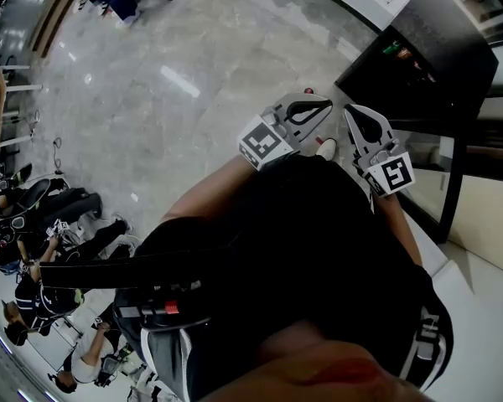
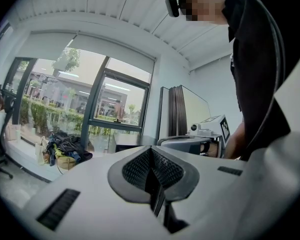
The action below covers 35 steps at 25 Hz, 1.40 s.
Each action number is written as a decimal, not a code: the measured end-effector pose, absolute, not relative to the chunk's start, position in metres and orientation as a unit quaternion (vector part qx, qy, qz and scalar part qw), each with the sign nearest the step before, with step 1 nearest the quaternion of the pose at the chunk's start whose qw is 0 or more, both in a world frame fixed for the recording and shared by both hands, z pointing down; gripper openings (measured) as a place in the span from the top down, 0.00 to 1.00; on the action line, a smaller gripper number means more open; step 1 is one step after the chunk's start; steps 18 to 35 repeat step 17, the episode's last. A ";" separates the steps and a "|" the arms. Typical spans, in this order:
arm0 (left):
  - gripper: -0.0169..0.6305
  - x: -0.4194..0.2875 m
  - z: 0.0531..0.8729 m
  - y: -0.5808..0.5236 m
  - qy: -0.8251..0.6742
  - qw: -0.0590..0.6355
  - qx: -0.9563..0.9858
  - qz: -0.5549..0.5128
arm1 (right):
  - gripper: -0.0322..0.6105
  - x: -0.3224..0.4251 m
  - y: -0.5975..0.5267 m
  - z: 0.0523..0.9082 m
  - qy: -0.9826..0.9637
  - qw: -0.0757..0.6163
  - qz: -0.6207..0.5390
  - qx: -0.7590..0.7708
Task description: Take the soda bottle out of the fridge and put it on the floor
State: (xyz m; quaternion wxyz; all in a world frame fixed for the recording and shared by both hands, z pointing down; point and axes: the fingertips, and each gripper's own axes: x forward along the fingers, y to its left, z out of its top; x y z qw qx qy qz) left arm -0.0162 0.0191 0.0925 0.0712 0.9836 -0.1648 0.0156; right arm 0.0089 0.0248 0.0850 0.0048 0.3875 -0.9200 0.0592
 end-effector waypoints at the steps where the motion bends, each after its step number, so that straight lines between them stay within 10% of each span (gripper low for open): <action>1: 0.98 -0.017 0.093 0.020 -0.165 0.071 0.984 0.016 | 0.93 0.009 0.026 0.087 -0.920 0.009 0.060 0.387; 35: 0.98 -0.022 0.094 0.016 -0.169 0.069 0.983 0.018 | 0.93 0.015 0.017 0.091 -0.920 0.009 0.056 0.388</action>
